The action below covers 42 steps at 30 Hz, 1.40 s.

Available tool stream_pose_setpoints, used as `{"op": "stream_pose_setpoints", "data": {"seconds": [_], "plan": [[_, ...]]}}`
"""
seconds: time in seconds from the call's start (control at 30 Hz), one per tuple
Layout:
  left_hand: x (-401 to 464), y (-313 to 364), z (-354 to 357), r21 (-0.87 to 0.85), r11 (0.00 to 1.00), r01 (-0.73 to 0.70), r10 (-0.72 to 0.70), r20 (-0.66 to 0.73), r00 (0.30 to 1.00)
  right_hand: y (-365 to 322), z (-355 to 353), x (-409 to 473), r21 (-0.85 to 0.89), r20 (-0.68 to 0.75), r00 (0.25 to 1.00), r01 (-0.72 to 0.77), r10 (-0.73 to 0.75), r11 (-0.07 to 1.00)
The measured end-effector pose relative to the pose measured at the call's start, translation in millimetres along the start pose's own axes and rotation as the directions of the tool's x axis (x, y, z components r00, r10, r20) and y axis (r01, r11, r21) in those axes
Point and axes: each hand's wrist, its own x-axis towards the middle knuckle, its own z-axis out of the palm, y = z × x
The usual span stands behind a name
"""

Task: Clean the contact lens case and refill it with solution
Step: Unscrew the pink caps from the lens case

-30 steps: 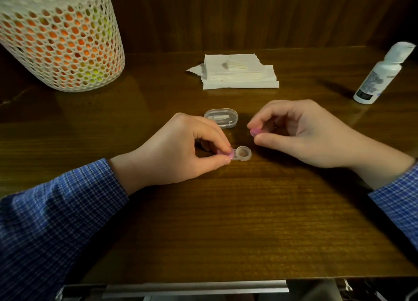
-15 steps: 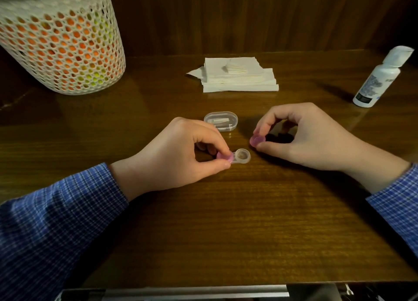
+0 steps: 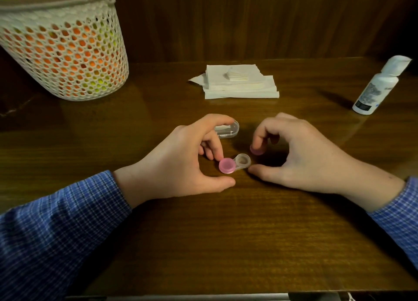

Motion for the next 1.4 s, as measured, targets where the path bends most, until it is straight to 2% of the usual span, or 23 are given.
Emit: {"op": "stream_pose_setpoints", "data": {"seconds": [0.3, 0.57, 0.77, 0.93, 1.03, 1.2, 1.4], "plan": [[-2.5, 5.3, 1.8, 0.009, 0.998, -0.059, 0.059, -0.015, 0.998, -2.6, 6.1, 1.1, -0.043, -0.071, 0.996, -0.06, 0.057, 0.997], [-3.7, 7.7, 0.1, 0.119, 0.991, -0.067, 0.071, -0.031, 0.997, -6.5, 4.8, -4.9, 0.007, 0.027, 0.999, 0.025, -0.025, 1.0], [-5.0, 7.3, 0.0, 0.129, 0.987, -0.093, 0.093, 0.007, 0.996, -9.4, 10.0, -6.4, -0.082, -0.005, 0.998, 0.056, -0.056, 0.995], [-4.7, 6.4, 0.8, 0.056, 0.994, -0.09, 0.095, -0.098, 0.991, -6.3, 12.6, -5.7, -0.091, -0.002, 0.998, 0.069, -0.069, 0.993], [-1.7, 5.0, -0.8, 0.09, 0.995, -0.046, 0.06, -0.15, 0.987, -4.2, 10.2, -5.4, -0.031, 0.018, 0.997, 0.073, -0.072, 0.997], [-3.0, 2.7, 4.0, 0.089, 0.996, 0.003, 0.003, -0.059, 0.998, -2.5, 10.0, -3.2, 0.006, 0.062, 0.996, 0.064, -0.065, 0.998], [-2.9, 3.7, 5.0, 0.04, 0.999, 0.008, -0.006, -0.058, 0.998, -5.4, 11.7, -4.1, -0.036, 0.049, 0.997, 0.06, -0.058, 0.998]]}}
